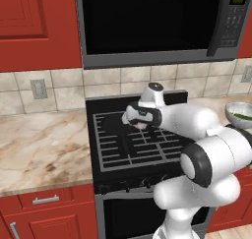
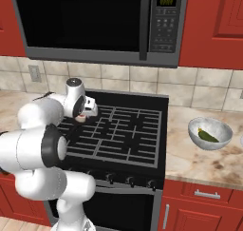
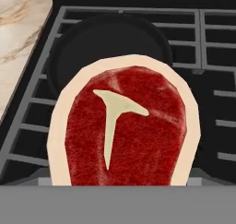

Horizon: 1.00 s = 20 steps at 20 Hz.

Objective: Place the steak on the plate and place the cucumber on the same plate.

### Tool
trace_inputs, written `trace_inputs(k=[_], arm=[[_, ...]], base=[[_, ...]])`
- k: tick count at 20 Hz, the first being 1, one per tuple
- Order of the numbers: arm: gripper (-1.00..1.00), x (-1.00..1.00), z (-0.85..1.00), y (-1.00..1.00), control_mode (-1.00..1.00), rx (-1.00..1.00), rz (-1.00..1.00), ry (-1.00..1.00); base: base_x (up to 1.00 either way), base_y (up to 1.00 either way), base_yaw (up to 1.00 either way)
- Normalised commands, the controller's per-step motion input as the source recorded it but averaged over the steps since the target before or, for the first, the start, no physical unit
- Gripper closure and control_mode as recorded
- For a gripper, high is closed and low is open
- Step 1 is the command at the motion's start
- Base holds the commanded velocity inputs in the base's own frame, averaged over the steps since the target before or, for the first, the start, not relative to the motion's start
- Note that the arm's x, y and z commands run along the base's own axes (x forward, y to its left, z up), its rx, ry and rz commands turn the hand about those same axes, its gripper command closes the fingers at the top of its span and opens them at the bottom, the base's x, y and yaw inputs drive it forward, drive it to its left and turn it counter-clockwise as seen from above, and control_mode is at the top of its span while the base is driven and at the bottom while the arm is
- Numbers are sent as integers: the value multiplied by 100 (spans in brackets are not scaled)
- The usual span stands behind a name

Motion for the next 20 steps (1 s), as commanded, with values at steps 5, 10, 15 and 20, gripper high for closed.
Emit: trace_inputs(k=[5,10,15,20], arm=[[100,-61,34,-25,-100,0,1,0],[100,-61,26,-26,-100,-2,1,0],[100,-52,27,-33,-100,-2,0,0],[100,-46,23,-28,-100,-3,0,0]], base=[[0,0,0],[0,0,0],[0,0,0],[0,0,0]])
